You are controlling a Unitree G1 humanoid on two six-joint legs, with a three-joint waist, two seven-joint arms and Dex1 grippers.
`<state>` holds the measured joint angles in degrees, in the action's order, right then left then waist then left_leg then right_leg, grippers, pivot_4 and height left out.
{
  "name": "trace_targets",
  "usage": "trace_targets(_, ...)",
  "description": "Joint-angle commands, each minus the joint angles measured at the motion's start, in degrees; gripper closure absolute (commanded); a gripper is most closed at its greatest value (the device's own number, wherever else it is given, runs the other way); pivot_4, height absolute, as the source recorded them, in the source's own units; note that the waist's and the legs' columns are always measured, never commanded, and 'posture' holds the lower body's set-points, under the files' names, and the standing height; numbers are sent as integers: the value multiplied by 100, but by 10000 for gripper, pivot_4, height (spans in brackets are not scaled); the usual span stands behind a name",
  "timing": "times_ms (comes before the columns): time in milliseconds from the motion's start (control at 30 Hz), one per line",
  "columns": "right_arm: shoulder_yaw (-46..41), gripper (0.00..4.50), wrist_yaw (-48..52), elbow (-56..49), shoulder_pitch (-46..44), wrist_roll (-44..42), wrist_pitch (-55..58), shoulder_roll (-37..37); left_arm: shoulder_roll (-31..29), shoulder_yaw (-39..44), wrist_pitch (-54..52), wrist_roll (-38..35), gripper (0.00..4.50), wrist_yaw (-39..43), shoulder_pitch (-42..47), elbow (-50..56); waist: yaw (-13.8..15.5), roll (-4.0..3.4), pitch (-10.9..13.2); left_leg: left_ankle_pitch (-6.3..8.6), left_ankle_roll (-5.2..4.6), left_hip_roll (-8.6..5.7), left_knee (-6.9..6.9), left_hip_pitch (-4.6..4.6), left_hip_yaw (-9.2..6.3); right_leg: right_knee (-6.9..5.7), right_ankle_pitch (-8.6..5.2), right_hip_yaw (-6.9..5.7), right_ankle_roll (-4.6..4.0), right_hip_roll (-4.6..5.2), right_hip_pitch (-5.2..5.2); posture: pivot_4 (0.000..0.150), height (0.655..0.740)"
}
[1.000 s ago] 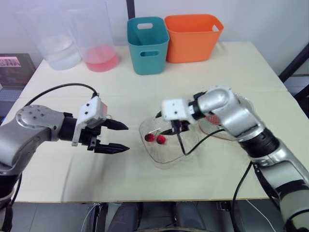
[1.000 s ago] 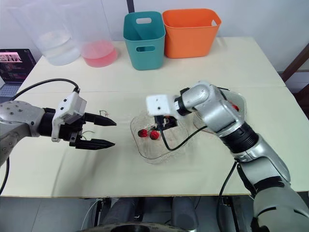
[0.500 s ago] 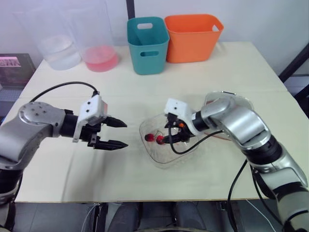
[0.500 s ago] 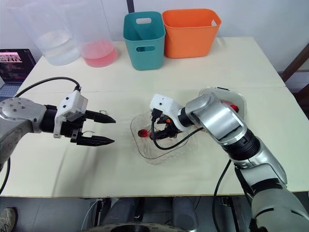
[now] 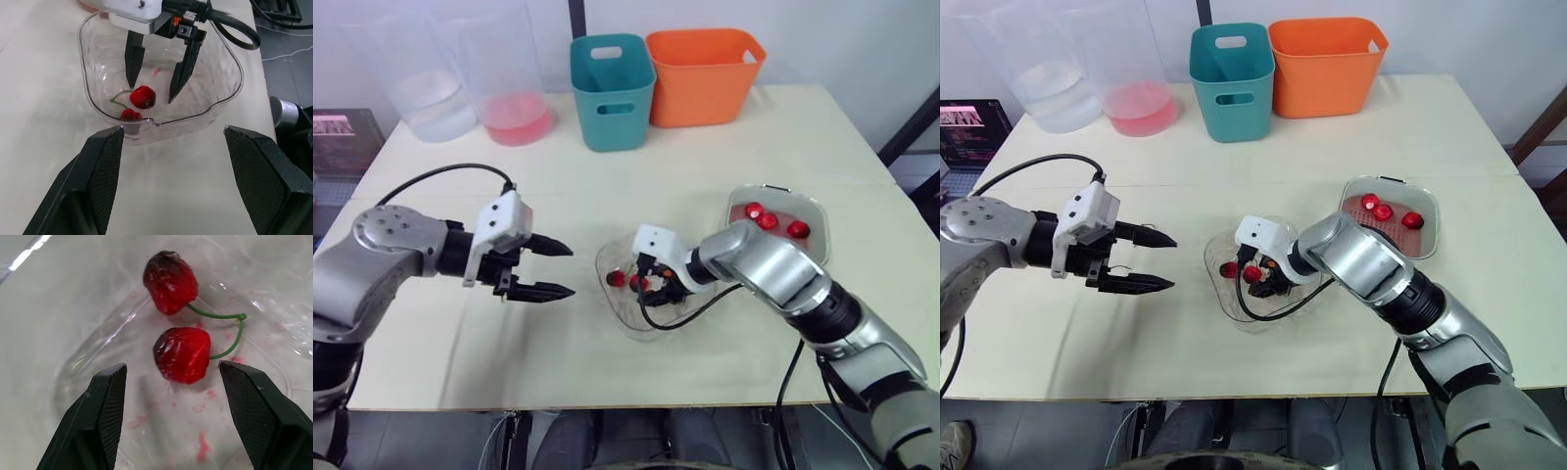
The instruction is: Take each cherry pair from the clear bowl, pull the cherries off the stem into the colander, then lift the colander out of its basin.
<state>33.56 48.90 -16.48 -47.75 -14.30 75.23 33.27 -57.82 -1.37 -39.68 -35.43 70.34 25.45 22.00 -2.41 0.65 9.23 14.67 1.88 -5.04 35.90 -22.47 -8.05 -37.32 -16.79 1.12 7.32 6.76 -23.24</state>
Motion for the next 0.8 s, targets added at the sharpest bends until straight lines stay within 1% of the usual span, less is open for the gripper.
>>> trace_targets(33, -8, 12940, -101, 56, -152, -67, -12, -148, -3, 50, 39, 39, 10375, -39, 58, 105, -3, 0, 0, 0, 1, 0, 0, 0, 0, 0, 0, 0, 0, 0, 0, 1500, 7400)
trace_targets(233, -71, 12940, -253, 158, -144, -174, 142, -363, -10, 45, 71, 70, 10375, -76, 0, 124, -3, 0, 0, -1, 2, 0, 0, 0, -1, -1, 0, 0, 0, 0, -1, 1500, 7400)
trace_targets(367, 54, 12940, -330, 143, -120, -166, 80, -361, 12, 41, 60, 77, 10375, -84, 2, 138, -4, 0, 0, -1, 2, 0, 0, 0, -1, -1, 0, 0, 0, 0, 0, 1500, 7400)
trace_targets(467, 90, 21055, -456, 236, -97, -81, -90, -369, 28, 27, 74, 103, 10375, -88, 3, 133, -7, 0, 0, -1, 2, 0, 0, 0, -1, -2, 0, 0, 0, -1, 0, 1500, 7400)
trace_targets(533, 87, 30402, -500, 288, -90, -78, -163, -370, 43, 18, 88, 139, 10375, -82, 1, 120, -7, 0, 0, -1, 2, 0, 0, 0, -1, -2, 0, 0, 0, -1, -1, 1500, 7400)
trace_targets(567, 91, 35997, -519, 307, -87, -77, -193, -364, 49, 15, 95, 154, 10375, -78, 2, 111, -7, 0, 0, -1, 3, 0, 0, 0, -1, -2, 0, 0, 0, -1, 0, 1500, 7400)
trace_targets(600, 92, 39728, -527, 318, -84, -82, -212, -358, 56, 12, 99, 165, 10375, -79, 3, 104, -8, 0, -1, -2, 3, 0, 0, 0, -1, -2, 0, 0, 0, -1, 0, 1500, 7400)
trace_targets(667, 86, 43372, -534, 307, -77, -89, -223, -329, 77, 2, 108, 179, 10375, -90, 14, 88, -8, 0, -1, -1, 2, 0, 0, 1, -1, -2, 0, 0, 0, -1, 0, 1500, 7400)
trace_targets(800, 57, 43372, -492, 220, -81, -116, -260, -224, 135, -44, 131, 227, 10375, -93, 61, 31, -3, 0, -1, -1, 2, 0, 0, 1, -1, -3, 0, 0, 0, -1, 0, 1500, 7400)
